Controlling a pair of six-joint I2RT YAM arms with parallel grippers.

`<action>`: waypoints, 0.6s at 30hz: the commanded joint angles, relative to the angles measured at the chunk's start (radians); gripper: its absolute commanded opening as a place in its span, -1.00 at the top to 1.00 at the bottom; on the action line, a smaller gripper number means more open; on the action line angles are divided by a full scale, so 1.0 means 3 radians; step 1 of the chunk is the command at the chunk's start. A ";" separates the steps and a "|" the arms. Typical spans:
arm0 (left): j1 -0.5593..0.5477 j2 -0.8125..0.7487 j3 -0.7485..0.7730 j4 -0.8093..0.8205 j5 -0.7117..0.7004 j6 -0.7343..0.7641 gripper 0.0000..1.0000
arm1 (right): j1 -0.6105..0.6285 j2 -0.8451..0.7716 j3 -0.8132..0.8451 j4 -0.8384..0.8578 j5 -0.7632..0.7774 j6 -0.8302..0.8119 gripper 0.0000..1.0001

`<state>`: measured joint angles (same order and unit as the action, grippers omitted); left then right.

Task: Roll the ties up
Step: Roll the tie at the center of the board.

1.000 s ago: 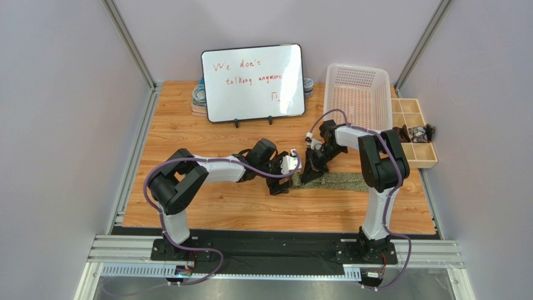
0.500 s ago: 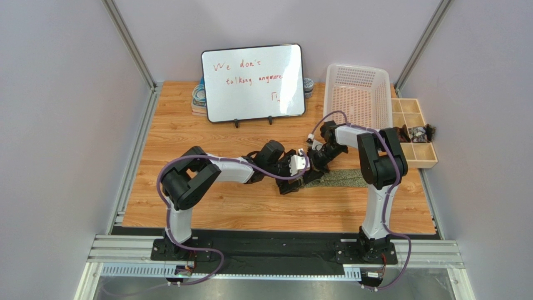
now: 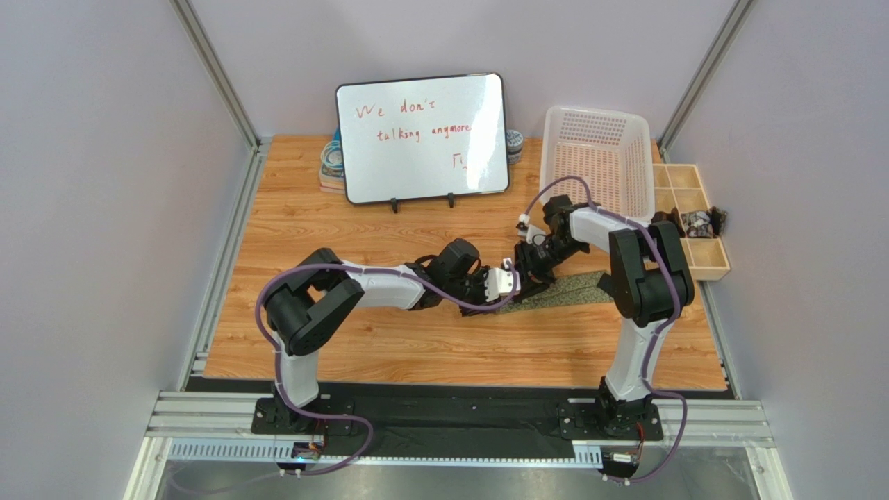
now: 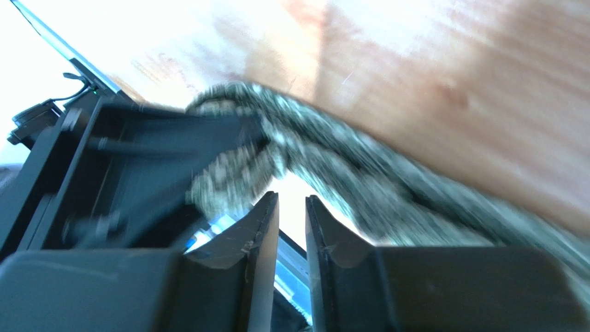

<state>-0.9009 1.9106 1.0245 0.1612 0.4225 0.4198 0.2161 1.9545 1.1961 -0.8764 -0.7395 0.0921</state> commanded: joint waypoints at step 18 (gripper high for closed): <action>0.0160 -0.0422 -0.0107 -0.0741 -0.0104 -0.0014 0.75 | -0.0030 0.0368 0.0139 -0.0213 0.1232 -0.0041 0.62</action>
<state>-0.8600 1.8172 0.9699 0.0399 0.4305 0.4156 0.2001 2.0274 1.2808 -0.9386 -0.5900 0.0963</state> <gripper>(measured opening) 0.404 0.193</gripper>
